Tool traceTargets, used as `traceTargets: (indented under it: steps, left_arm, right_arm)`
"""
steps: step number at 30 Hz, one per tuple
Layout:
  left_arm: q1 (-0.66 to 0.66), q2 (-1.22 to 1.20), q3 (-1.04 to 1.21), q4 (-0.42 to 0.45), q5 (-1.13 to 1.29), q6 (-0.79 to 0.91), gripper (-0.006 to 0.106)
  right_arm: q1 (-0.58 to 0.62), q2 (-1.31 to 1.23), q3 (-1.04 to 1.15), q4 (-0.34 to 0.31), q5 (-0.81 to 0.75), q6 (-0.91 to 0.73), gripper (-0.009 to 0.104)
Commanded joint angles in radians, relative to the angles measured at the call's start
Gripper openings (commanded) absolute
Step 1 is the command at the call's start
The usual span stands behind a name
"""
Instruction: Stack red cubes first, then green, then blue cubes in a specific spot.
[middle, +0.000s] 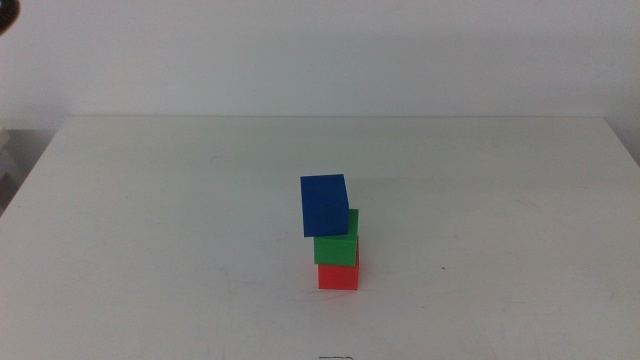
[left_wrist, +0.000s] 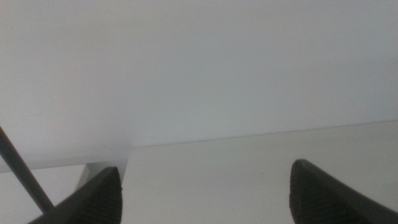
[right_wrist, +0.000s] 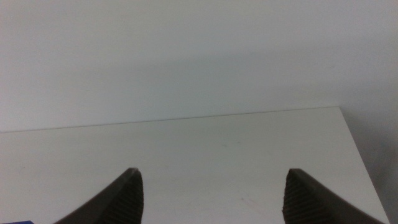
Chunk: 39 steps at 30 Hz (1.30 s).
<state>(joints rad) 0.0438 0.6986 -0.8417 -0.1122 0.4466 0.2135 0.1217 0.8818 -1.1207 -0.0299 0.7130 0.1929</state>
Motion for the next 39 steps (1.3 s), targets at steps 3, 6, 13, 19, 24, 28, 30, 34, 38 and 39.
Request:
traceTargets:
  steps: [3,6,13,19,24,28,30,34,38,39]
  left_arm:
    - [0.0,-0.001,-0.026,-0.005,-0.087,-0.013,0.09]
    - [0.0,-0.018,-0.023,-0.005,-0.089,-0.013,0.09]
    - [0.0,-0.113,0.115,-0.005,-0.193,-0.013,0.09]
    - [0.0,-0.287,0.324,-0.005,-0.225,-0.013,0.09]
    - [0.0,-0.464,0.505,-0.006,-0.225,-0.013,0.09]
    - [0.0,-0.58,0.658,-0.012,-0.225,-0.013,0.09]
    - [0.0,-0.623,0.72,-0.013,-0.224,-0.013,0.09]
    - [0.0,-0.69,0.824,-0.013,-0.224,-0.013,0.09]
    - [0.0,-0.733,0.869,-0.013,-0.217,-0.013,0.09]
    - [0.0,-0.732,0.868,-0.013,-0.218,-0.013,0.09]
  right_arm:
    - [-0.006,-0.005,-0.026,-0.009,-0.073,-0.013,0.057]
    - [-0.006,-0.005,-0.026,-0.009,-0.074,-0.013,0.057]
    - [-0.008,-0.077,0.065,-0.102,-0.157,-0.013,0.057]
    - [-0.008,-0.268,0.382,-0.134,-0.362,-0.013,0.057]
    - [-0.008,-0.487,0.653,-0.134,-0.387,-0.013,0.057]
    - [-0.008,-0.649,0.861,-0.134,-0.39,-0.013,0.057]
    - [-0.008,-0.718,0.937,-0.138,-0.391,-0.013,0.057]
    - [-0.008,-0.813,1.058,-0.137,-0.395,-0.013,0.057]
    - [-0.008,-0.866,1.132,-0.137,-0.415,-0.013,0.057]
    - [-0.008,-0.874,1.133,-0.138,-0.41,-0.012,0.057]
